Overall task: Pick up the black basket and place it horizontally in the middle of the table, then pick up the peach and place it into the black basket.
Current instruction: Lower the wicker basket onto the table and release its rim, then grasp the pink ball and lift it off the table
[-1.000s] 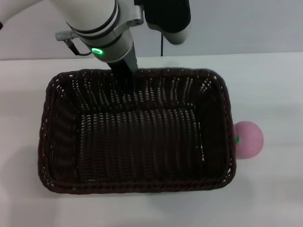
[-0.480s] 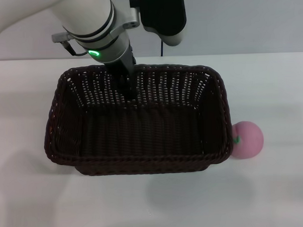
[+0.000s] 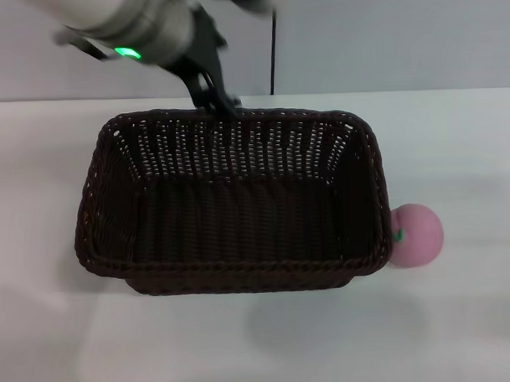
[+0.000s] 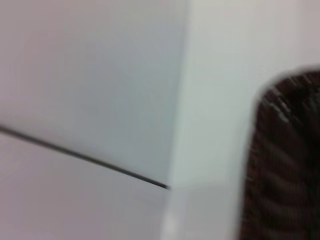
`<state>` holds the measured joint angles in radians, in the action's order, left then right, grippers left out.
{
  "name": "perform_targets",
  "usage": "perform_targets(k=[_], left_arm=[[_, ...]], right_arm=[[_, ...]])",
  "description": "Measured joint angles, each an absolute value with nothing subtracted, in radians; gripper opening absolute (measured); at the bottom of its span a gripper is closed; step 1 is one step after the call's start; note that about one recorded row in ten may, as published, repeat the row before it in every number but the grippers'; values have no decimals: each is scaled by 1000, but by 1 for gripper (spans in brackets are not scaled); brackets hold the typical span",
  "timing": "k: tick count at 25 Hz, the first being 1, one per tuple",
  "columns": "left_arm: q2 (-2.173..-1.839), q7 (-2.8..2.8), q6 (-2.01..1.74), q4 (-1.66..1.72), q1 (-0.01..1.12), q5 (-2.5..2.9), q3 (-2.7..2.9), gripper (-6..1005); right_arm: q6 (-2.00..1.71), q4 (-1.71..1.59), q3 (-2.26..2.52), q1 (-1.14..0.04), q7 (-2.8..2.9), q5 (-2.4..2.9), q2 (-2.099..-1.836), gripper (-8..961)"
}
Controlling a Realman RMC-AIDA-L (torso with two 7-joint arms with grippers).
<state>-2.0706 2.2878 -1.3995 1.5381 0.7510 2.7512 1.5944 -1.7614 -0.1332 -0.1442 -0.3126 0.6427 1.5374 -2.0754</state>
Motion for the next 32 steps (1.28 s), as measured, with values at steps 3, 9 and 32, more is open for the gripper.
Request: perform_targets(k=[3, 9, 32], left_arm=[[-2068, 2270, -1286, 1664, 596, 2651, 1521, 785], [-2064, 2114, -959, 1719, 327, 2399, 1505, 784], [-2065, 984, -1251, 867, 49, 894, 1163, 783]], right_arm=[[-1748, -154, -149, -308, 646, 1535, -2074, 723], [-1723, -251, -144, -299, 728, 1547, -2071, 723], [-1776, -1049, 449, -394, 1805, 2238, -2067, 714]])
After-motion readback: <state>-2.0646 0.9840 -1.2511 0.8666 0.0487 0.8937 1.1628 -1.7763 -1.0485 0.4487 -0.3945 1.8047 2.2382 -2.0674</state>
